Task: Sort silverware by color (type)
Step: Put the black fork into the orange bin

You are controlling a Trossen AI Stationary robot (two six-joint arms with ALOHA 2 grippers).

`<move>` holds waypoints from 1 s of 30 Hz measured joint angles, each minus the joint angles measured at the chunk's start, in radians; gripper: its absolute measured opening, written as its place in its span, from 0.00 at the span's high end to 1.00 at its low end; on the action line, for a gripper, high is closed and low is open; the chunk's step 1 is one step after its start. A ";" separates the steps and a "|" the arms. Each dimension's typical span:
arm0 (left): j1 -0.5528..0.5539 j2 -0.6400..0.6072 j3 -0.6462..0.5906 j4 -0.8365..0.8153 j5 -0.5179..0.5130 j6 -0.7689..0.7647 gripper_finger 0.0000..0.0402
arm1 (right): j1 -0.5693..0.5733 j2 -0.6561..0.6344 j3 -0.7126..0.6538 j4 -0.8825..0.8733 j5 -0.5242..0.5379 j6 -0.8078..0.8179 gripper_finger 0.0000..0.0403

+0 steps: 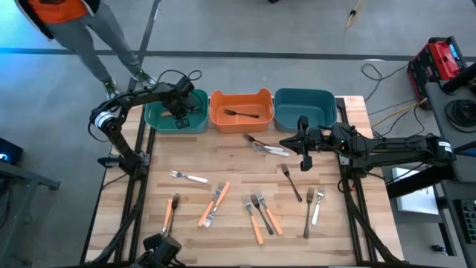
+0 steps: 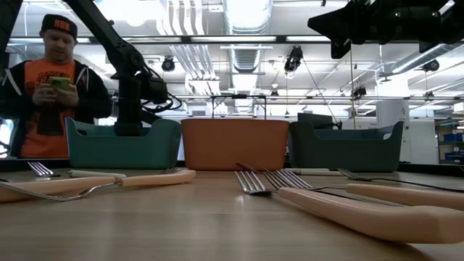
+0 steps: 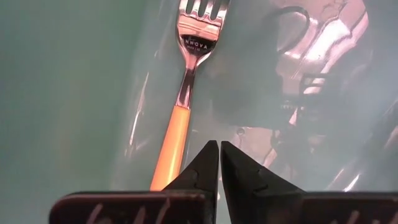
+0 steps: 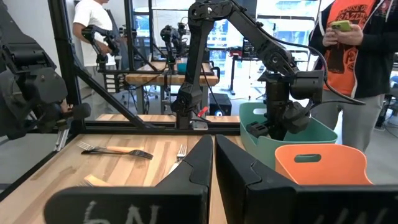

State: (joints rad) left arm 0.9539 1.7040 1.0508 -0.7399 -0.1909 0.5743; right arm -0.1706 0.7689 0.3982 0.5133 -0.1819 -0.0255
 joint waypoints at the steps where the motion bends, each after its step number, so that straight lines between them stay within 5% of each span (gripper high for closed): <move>1: 0.000 0.000 0.000 0.000 0.000 0.000 1.00 | 0.000 0.000 0.000 0.000 0.000 0.000 0.98; 17: -0.005 -0.072 0.001 0.005 -0.008 -0.103 1.00 | 0.000 0.000 0.000 0.026 0.030 0.053 0.98; 30: -0.127 -0.356 -0.042 0.033 -0.001 -0.269 1.00 | 0.000 0.000 0.001 0.046 0.105 0.150 0.98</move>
State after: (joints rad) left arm 0.8270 1.3484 1.0083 -0.7065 -0.1921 0.3053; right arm -0.1703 0.7692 0.3988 0.5594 -0.0769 0.1242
